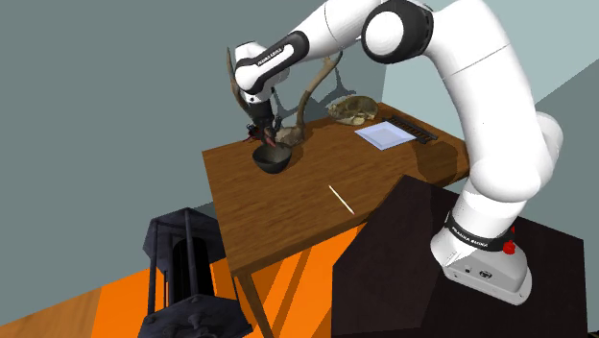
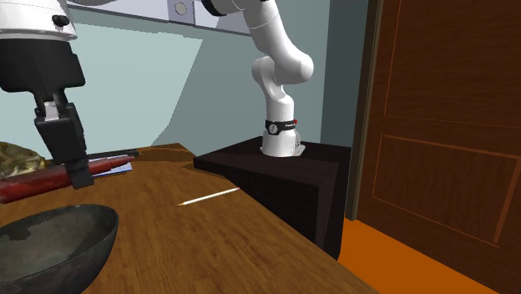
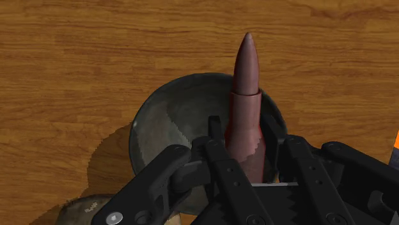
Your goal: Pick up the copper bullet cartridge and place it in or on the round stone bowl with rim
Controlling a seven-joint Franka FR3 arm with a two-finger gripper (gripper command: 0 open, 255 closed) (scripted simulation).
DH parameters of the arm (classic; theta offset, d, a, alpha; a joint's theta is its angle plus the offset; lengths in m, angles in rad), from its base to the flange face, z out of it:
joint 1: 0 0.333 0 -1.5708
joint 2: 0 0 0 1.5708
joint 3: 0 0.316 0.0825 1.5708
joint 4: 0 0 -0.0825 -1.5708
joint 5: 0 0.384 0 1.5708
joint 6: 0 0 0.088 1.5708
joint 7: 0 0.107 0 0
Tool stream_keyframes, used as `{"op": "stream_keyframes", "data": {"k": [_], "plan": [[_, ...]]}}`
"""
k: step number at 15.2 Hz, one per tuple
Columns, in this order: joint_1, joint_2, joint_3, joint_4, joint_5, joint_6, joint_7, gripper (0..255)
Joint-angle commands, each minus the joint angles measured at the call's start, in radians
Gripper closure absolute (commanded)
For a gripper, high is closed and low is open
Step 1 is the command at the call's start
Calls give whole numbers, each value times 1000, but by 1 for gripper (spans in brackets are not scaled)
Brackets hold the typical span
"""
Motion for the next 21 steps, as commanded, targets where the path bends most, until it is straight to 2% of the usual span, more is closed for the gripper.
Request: {"op": "stream_keyframes", "data": {"k": [1,3,16,21], "plan": [[-13,63,-10,109,-4,-47,-31,255],[-22,119,-18,208,-7,-89,-55,255],[-20,202,-25,164,-17,37,-51,255],[-20,202,-25,164,-17,37,-51,255]]}}
